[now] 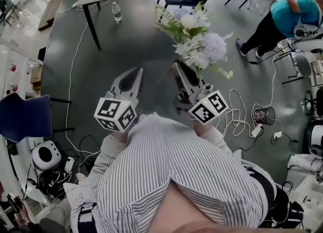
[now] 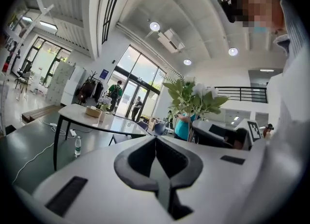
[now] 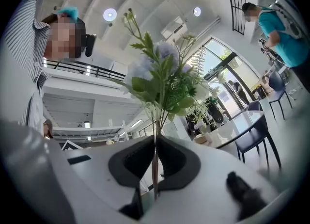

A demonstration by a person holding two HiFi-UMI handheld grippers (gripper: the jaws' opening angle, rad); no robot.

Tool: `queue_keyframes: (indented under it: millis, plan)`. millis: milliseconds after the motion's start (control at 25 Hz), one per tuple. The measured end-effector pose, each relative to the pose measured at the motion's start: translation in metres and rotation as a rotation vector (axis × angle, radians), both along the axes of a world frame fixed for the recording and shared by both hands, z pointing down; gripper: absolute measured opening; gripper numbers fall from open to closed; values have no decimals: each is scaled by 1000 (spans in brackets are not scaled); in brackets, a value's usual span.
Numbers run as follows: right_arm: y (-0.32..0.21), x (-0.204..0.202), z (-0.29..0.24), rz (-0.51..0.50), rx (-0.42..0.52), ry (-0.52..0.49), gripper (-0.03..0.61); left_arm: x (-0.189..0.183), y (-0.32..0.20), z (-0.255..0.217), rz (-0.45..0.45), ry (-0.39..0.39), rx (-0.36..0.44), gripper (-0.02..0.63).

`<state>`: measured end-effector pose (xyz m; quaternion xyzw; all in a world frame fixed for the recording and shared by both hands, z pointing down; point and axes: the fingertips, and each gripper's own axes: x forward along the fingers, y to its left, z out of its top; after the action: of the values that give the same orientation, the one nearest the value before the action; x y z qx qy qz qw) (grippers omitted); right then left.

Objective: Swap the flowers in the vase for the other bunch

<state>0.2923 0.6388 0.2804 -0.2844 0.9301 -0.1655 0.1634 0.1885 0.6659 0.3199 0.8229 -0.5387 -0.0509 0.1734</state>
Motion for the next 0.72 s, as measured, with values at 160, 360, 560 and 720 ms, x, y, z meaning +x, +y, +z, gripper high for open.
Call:
queue_keyframes:
  millis: [160,360,560,720]
  plan:
    - [-2,1,1,4,-2,-1,34,2,-1,1,6,0,-3,12]
    - [0,5,3,-10,26,21,34,14,-3,1,6,-4,-2,12]
    - [-9,11,14,-44,-26,4,35,27,-9,6,29,13,-5,12]
    - [-14,15,25,-57,-63,18,35,37,-12,14,41,24,-24,12]
